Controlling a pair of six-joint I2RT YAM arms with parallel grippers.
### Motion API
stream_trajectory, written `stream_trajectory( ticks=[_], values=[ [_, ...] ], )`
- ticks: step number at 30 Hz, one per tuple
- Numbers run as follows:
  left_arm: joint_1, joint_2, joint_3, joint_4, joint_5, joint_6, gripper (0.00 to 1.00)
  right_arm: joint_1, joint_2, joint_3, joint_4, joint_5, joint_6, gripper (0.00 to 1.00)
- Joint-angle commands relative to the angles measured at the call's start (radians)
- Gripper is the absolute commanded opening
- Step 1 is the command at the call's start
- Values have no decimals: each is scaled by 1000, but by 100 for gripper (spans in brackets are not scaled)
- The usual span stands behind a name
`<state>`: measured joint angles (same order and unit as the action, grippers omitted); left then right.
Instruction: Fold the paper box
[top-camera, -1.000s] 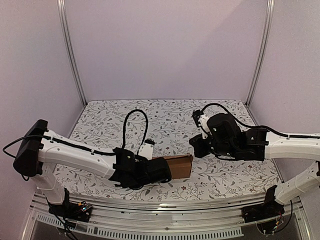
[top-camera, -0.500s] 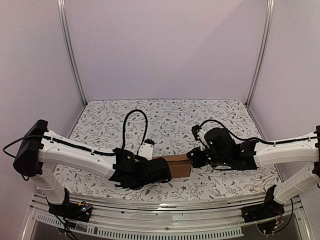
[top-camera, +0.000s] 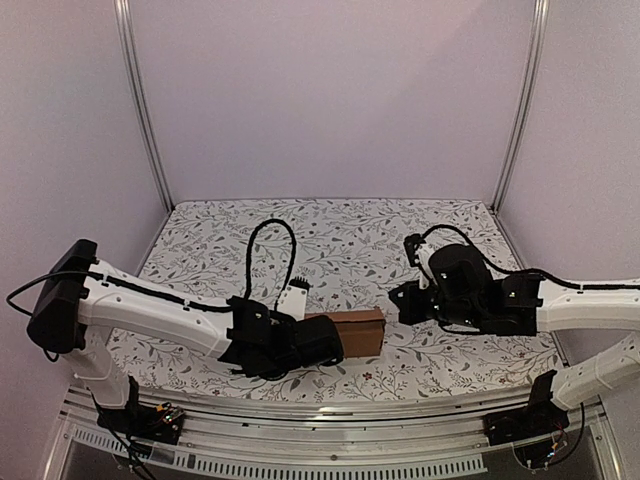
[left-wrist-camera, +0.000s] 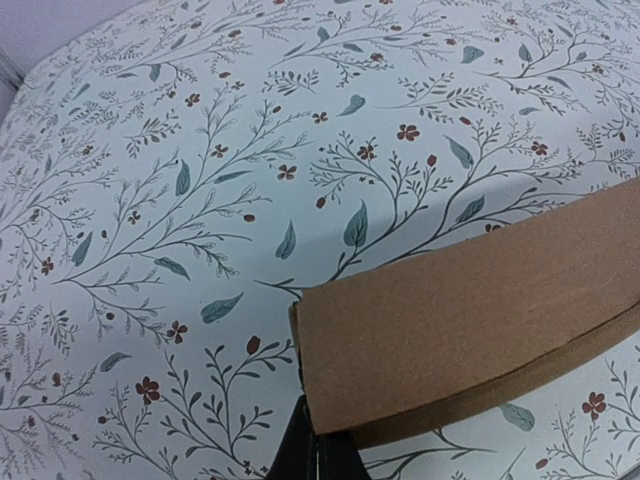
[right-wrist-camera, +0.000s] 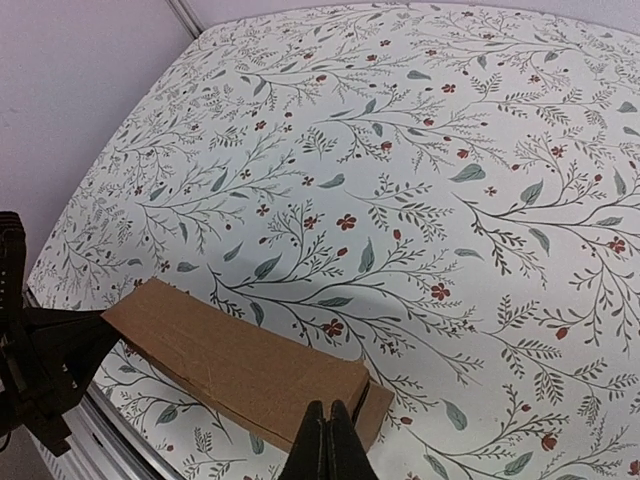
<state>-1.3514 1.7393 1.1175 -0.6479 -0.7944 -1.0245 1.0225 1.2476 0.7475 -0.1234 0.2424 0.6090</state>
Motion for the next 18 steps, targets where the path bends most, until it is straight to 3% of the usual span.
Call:
stream_trajectory(
  ticks=[1,6,18],
  values=[
    [19,68,-62,-49,181,-2,0,-1,-71,26,-118,170,-2,0],
    [19,66,-61,-49,179,-1,0,-1,-66,7,-150,192,30,0],
    [17,63,-65,-53,177,-3,0,4,110,14,-18,37,81,0]
  ],
)
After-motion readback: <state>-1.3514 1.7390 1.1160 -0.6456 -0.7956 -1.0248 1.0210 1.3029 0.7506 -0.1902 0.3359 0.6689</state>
